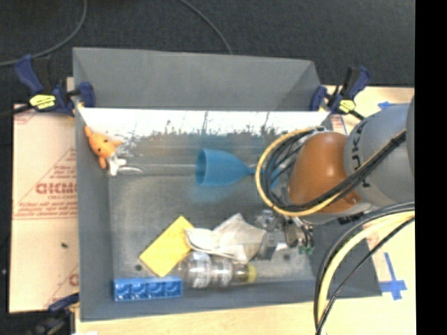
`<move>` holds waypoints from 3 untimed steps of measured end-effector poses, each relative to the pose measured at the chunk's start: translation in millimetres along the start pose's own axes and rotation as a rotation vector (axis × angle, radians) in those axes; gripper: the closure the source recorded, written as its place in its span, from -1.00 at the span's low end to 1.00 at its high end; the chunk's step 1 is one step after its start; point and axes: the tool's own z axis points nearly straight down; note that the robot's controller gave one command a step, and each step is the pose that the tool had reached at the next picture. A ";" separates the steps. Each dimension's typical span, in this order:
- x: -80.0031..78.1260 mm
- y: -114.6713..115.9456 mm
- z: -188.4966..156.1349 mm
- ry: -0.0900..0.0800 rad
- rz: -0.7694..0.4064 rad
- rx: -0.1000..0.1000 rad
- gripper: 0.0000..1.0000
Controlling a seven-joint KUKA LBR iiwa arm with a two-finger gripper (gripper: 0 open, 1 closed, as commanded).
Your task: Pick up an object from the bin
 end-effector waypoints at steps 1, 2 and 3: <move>0.0 0.0 0.0 0.000 -0.001 0.000 1.00; 0.0 0.0 0.0 0.000 -0.003 0.000 1.00; -0.1 0.0 0.0 0.000 -0.004 0.000 1.00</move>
Offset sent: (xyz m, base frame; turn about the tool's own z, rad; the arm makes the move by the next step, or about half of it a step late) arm 0.0000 0.0000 0.0000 0.0000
